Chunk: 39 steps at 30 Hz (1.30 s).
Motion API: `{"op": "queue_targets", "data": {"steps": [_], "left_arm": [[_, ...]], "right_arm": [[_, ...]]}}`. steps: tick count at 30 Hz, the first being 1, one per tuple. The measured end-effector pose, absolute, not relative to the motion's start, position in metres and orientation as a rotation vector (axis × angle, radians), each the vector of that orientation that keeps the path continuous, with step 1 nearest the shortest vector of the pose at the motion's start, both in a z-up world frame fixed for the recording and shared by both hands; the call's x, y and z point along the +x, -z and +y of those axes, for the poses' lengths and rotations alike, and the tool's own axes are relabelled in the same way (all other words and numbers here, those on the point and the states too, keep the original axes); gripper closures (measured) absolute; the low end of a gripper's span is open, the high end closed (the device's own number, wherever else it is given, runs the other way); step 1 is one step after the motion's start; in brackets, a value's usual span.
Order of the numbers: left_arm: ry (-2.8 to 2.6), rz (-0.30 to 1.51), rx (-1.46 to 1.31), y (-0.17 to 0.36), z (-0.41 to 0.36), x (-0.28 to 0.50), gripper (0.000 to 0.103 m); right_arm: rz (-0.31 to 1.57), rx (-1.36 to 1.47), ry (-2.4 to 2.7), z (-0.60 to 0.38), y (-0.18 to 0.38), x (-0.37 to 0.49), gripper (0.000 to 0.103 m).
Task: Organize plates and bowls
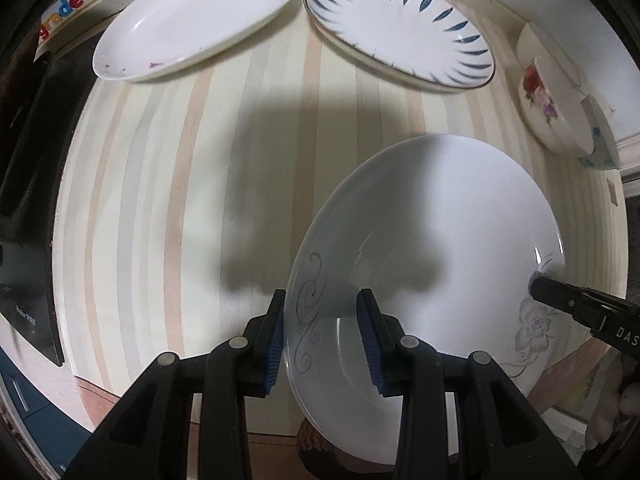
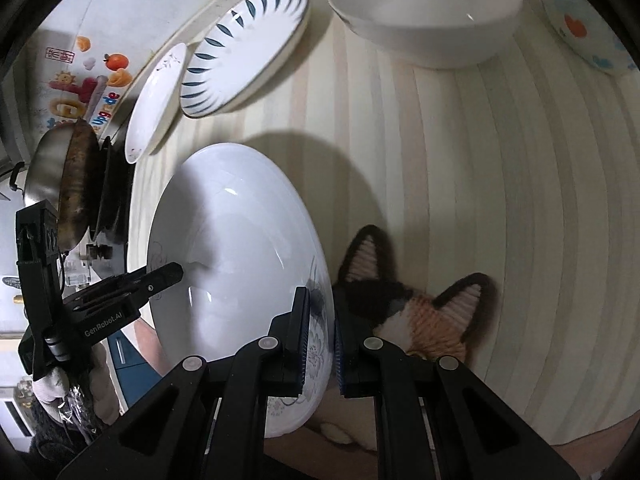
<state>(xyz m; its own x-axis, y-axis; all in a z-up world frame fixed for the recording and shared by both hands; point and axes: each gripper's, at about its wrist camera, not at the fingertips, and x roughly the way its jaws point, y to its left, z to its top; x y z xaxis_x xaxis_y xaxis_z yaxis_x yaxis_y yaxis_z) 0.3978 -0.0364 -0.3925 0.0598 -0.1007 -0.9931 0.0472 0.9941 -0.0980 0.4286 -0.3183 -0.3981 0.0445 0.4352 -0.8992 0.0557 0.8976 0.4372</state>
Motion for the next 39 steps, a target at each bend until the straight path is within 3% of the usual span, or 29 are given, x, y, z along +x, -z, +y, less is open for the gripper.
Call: {"op": "queue_targets", "data": {"steps": [10,17,22,25,27,39], "left_arm": [[0.097,1.5,-0.01,0.405,-0.06,0.41,0.071],[0.118,1.488,-0.02,0.372,-0.046,0.415,0.071],[0.042,1.327,-0.073,0.305,-0.003,0.439,0.07],[-0.009,1.281,-0.154,0.291,0.032,0.466,0.068],[-0.047,1.283,-0.193,0.298,0.056,0.486,0.068],[-0.151,1.355,-0.358,0.364,0.117,0.554,0.068]], "right_arm": [[1.519,0.409,-0.28,-0.316,0.406,0.427,0.089],[1.556,0.426,-0.265,-0.317,0.401,0.43,0.086],[1.44,0.422,-0.247,-0.328,0.331,0.442,0.086],[1.35,0.38,-0.274,-0.303,0.293,0.467,0.073],[1.312,0.375,-0.319,-0.28,0.282,0.49,0.058],[1.278,0.164,-0.443,-0.121,0.332,0.673,0.057]]}}
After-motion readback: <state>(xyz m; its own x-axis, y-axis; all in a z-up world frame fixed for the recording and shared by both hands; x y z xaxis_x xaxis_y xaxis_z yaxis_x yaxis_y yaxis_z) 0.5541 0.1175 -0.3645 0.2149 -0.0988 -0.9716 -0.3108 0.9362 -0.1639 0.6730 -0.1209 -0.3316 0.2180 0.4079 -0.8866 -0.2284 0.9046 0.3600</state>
